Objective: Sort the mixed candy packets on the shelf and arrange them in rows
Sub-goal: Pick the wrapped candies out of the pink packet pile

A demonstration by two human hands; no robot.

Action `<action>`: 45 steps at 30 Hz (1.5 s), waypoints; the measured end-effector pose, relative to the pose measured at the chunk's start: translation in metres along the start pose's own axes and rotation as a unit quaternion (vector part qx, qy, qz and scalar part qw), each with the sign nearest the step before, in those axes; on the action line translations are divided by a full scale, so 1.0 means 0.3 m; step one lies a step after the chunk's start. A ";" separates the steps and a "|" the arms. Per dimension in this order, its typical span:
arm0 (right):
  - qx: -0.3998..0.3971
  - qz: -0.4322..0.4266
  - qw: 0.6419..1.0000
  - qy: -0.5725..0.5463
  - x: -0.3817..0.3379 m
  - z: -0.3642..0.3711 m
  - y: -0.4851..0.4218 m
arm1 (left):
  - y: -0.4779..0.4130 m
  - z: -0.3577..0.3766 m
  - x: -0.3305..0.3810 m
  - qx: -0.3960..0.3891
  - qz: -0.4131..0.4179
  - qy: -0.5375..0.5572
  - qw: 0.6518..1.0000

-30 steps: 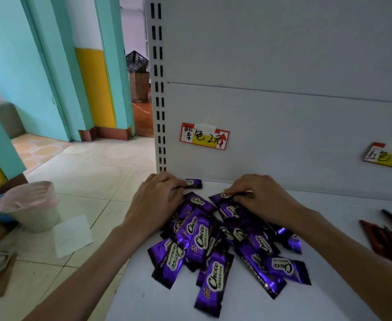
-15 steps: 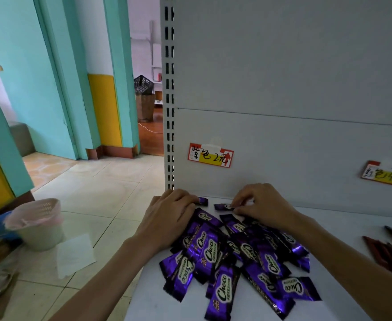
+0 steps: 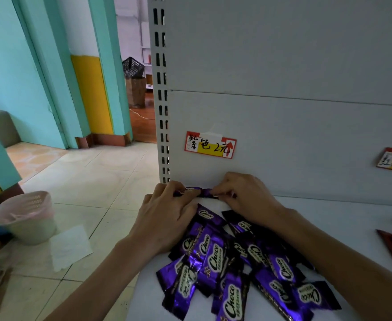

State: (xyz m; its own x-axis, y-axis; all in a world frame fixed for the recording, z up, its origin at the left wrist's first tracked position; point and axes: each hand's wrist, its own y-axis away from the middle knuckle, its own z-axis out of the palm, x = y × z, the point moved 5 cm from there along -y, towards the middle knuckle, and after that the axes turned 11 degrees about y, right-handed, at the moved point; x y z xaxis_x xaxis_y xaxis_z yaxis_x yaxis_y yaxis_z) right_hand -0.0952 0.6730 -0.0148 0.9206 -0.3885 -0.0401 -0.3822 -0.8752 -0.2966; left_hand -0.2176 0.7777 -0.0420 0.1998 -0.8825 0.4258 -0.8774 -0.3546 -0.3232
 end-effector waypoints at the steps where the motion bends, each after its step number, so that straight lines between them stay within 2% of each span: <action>1: -0.003 -0.002 1.000 -0.003 0.001 0.001 -0.002 | -0.001 0.001 0.000 -0.007 0.001 -0.001 1.000; 11: -0.026 -0.019 0.999 -0.009 0.024 -0.010 0.007 | -0.003 0.000 0.002 -0.011 0.007 -0.008 1.000; 15: 0.029 0.061 0.993 -0.092 0.109 -0.109 0.071 | 0.002 -0.031 0.007 0.076 0.028 0.058 0.995; 18: -0.046 0.086 0.994 -0.055 0.164 -0.142 0.154 | 0.024 -0.057 0.006 0.140 0.043 0.164 0.975; 21: -0.115 0.100 0.987 -0.053 0.156 -0.117 0.209 | 0.049 -0.042 0.020 0.074 0.019 0.218 0.973; 24: -0.114 0.099 0.984 -0.092 0.128 -0.099 0.216 | 0.066 -0.023 0.055 0.005 0.040 0.156 0.987; 28: -0.098 0.095 0.983 -0.123 0.111 -0.120 0.218 | 0.085 -0.025 0.100 -0.043 0.067 0.145 0.986; 31: -0.021 0.119 0.981 -0.153 0.127 -0.158 0.212 | 0.086 -0.035 0.110 -0.030 0.060 0.159 0.985; 33: 0.034 0.118 0.987 -0.100 0.139 -0.177 0.202 | 0.071 -0.043 0.099 -0.007 0.040 0.177 0.983; 35: 0.013 0.085 0.996 0.020 0.143 -0.155 0.189 | 0.049 -0.046 0.091 0.004 0.032 0.192 0.981; 37: -0.072 0.072 0.992 0.070 0.154 -0.101 0.195 | 0.034 -0.036 0.090 -0.003 0.033 0.193 0.981; 39: -0.093 0.091 0.992 -0.005 0.173 -0.080 0.205 | 0.028 -0.024 0.090 -0.008 0.036 0.188 0.981; 41: -0.045 0.108 0.990 -0.084 0.190 -0.094 0.205 | 0.026 -0.017 0.086 -0.004 0.035 0.190 0.981; 43: -0.019 0.111 0.987 -0.115 0.205 -0.098 0.199 | 0.024 -0.015 0.083 -0.005 0.031 0.192 0.981; 45: -0.033 0.103 0.987 -0.116 0.202 -0.090 0.193 | 0.022 -0.015 0.084 -0.011 0.027 0.197 0.980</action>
State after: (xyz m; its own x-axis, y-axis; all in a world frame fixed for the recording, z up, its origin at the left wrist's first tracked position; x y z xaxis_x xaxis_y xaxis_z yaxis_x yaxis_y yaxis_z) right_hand -0.0638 0.5909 -0.0085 0.8132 -0.4910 -0.3126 -0.5610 -0.8043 -0.1960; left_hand -0.2204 0.7546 -0.0298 -0.0275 -0.7111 0.7025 -0.8923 -0.2993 -0.3378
